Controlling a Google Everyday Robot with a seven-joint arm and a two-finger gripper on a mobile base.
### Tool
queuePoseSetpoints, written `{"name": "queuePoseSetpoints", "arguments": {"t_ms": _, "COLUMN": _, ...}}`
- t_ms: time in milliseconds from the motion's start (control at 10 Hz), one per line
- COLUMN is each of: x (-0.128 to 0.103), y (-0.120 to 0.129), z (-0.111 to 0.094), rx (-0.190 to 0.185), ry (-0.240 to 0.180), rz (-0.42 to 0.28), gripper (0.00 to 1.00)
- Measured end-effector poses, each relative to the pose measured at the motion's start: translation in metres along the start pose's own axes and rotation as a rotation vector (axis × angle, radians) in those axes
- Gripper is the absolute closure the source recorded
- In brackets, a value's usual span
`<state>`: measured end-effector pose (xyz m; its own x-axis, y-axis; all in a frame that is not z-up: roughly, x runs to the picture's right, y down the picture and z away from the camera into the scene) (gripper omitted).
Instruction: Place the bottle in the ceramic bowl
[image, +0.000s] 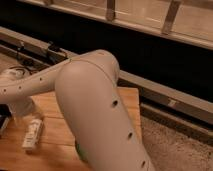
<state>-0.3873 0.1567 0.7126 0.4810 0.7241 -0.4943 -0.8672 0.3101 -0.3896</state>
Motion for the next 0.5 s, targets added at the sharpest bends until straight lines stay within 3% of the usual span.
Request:
{"name": "queuePoseSetpoints", "arguments": {"t_ms": 100, "x": -0.002, "y": 0.017, "z": 0.009, "rx": -0.03, "ry": 0.015, "rz": -0.028, "gripper": 0.35}}
{"name": "queuePoseSetpoints", "arguments": {"t_ms": 300, "x": -0.005, "y": 0.037, "z": 0.025, "rx": -0.042, "ry": 0.037, "rz": -0.079, "gripper": 0.35}}
{"name": "queuePoseSetpoints", "arguments": {"t_ms": 400, "x": -0.004, "y": 0.042, "z": 0.029, "rx": -0.037, "ry": 0.044, "rz": -0.091, "gripper": 0.35}}
{"name": "queuePoseSetpoints", "arguments": {"t_ms": 500, "x": -0.006, "y": 0.037, "z": 0.028, "rx": 0.0, "ry": 0.038, "rz": -0.097, "gripper": 0.35}}
